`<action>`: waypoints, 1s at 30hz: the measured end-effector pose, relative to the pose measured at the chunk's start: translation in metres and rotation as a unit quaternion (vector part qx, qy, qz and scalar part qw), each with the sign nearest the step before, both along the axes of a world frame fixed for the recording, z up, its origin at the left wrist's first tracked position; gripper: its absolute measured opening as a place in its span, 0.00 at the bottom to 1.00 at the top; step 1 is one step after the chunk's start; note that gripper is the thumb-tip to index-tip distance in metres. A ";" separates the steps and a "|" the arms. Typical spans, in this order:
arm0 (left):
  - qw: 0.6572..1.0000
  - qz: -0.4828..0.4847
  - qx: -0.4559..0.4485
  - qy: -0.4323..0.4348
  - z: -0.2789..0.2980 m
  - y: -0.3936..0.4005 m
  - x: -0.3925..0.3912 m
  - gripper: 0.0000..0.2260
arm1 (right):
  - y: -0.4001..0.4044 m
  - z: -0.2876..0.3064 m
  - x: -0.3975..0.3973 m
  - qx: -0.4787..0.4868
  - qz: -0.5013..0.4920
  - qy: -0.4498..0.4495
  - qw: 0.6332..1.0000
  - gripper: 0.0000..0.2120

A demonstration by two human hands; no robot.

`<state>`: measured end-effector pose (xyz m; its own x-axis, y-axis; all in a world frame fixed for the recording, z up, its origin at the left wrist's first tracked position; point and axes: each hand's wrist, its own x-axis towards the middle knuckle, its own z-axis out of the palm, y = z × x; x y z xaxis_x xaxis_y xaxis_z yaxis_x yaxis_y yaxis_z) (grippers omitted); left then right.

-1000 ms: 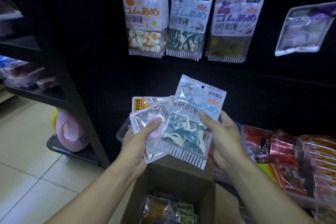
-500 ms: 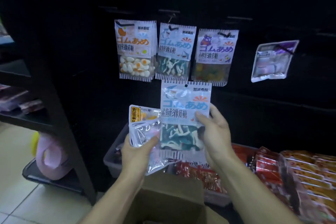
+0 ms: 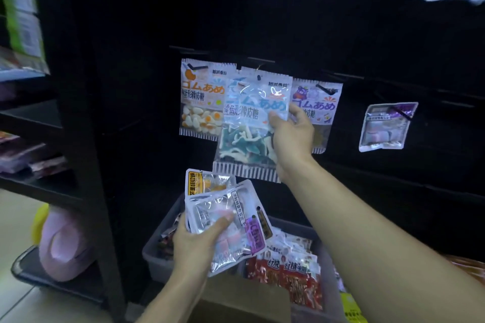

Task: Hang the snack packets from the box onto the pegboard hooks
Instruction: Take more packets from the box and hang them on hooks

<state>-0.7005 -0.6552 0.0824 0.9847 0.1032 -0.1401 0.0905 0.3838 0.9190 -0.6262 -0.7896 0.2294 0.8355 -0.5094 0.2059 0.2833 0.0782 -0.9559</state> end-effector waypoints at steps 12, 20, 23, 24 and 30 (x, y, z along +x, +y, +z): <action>0.997 -0.008 -0.074 -0.004 -0.001 -0.004 -0.010 0.30 | -0.027 -0.004 0.072 -0.043 -0.063 0.088 0.993 0.07; 0.999 -0.018 -0.047 -0.006 -0.005 0.003 -0.003 0.35 | -0.063 -0.014 0.131 -0.033 -0.070 0.144 0.987 0.18; 1.000 -0.007 -0.014 0.011 -0.012 0.006 0.001 0.26 | -0.066 -0.042 0.125 -0.041 -0.067 0.141 0.987 0.13; 1.000 -0.004 -0.011 0.015 -0.013 0.007 0.001 0.24 | -0.065 -0.054 0.114 -0.045 -0.080 0.129 0.987 0.11; 1.000 -0.012 -0.003 0.019 -0.022 0.010 0.001 0.23 | -0.030 -0.134 -0.029 -0.027 0.001 0.114 0.993 0.09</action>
